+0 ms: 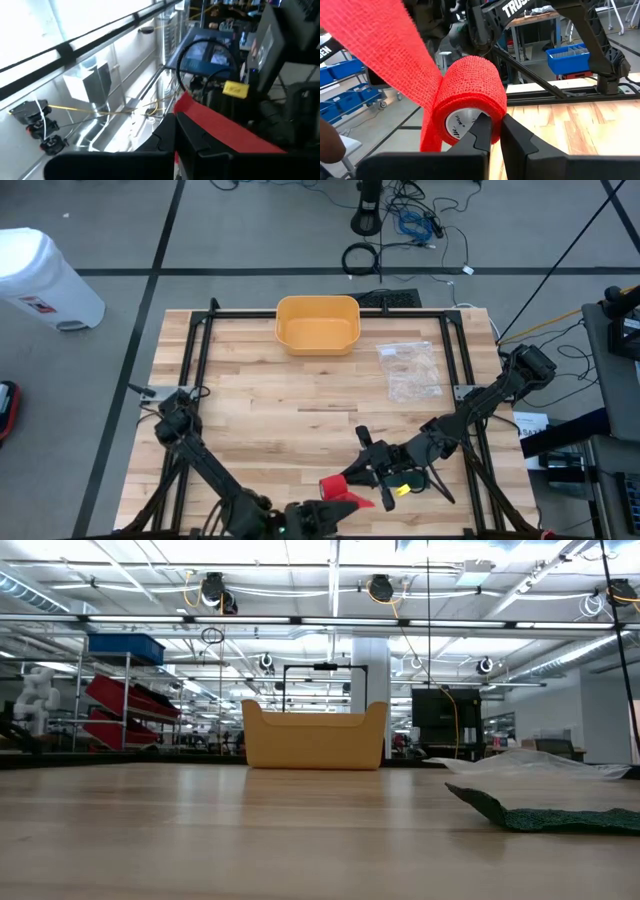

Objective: Roll bandage
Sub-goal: Roll the red bandage

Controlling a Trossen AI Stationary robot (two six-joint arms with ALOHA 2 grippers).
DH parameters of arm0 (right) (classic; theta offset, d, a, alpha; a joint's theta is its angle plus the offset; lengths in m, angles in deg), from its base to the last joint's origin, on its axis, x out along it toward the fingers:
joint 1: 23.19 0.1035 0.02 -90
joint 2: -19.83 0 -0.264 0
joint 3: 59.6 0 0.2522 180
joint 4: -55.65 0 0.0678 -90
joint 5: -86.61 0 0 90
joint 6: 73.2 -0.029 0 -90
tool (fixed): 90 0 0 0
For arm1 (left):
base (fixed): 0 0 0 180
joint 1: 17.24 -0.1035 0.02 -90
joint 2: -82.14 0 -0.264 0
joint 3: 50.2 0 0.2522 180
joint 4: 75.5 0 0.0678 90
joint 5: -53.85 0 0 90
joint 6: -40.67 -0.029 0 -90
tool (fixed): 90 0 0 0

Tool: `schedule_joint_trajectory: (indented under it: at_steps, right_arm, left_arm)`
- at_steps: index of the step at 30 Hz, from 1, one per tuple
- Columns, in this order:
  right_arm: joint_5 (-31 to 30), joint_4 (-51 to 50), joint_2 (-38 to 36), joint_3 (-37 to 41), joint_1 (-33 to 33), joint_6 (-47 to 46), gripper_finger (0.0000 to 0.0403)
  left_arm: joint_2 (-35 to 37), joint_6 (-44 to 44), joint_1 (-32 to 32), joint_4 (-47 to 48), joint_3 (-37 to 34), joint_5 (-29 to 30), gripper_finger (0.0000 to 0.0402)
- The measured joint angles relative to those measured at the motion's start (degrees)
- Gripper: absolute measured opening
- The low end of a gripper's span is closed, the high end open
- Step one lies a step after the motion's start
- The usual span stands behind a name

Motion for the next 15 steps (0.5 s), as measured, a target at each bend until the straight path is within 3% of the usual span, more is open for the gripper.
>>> schedule_joint_trajectory:
  at_steps: [15]
  right_arm:
    - [0.0, 0.0, 0.0, 0.0, 1.4, 0.4, 0.0018]
  left_arm:
    - [0.1, 0.1, -0.4, 6.2, 9.5, 3.9, 0.0003]
